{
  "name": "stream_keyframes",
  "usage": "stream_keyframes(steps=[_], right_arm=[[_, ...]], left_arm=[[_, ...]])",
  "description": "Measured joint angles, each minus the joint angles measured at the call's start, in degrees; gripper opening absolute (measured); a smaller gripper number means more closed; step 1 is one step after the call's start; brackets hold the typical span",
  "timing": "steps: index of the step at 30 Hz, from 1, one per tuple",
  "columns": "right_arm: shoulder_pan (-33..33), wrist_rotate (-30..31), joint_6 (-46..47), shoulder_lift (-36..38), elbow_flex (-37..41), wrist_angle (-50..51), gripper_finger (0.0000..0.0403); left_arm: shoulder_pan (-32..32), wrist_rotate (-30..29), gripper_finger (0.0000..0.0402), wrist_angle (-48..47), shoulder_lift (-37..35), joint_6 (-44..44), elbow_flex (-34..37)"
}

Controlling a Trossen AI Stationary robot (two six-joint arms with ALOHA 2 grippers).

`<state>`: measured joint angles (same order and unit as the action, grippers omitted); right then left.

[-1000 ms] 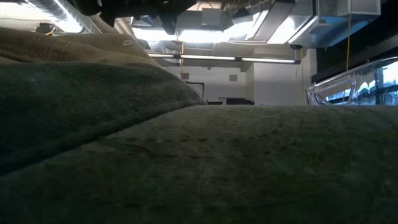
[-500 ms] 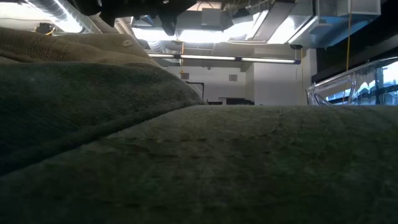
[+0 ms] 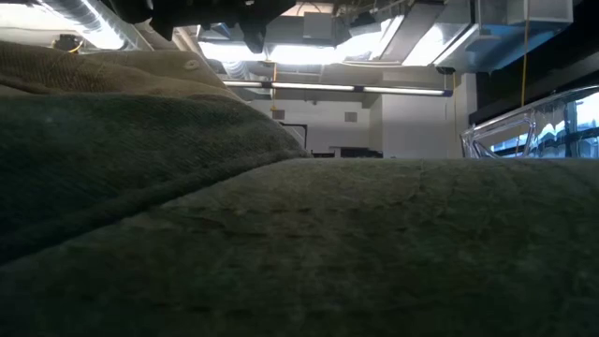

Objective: Pick & Place hat
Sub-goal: Put the top black cap into the bottom transparent bin

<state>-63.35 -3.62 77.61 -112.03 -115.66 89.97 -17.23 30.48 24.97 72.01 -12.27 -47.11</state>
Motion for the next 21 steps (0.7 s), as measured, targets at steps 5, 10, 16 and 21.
stream_keyframes(steps=[5,10,16,21], right_arm=[[0.6,-4.8,6.9,-0.4,0.0,0.0,0.0153],[0.6,-8.9,12.9,-0.3,0.0,-1.6,0.0032],[1.2,-9.1,20.4,-0.2,0.0,-5.1,0.0006],[1.3,-9.2,35.8,0.4,0.0,-7.5,0.0004]], left_arm=[[0.0,-2.0,0.0115,0.0,0.0,0.0,0.0],[0.0,-2.9,0.0114,0.0,0.0,0.0,0.0],[0.0,-2.8,0.0112,0.0,0.0,0.0,0.0],[0.0,-2.8,0.0115,0.0,0.0,0.0,0.0]])
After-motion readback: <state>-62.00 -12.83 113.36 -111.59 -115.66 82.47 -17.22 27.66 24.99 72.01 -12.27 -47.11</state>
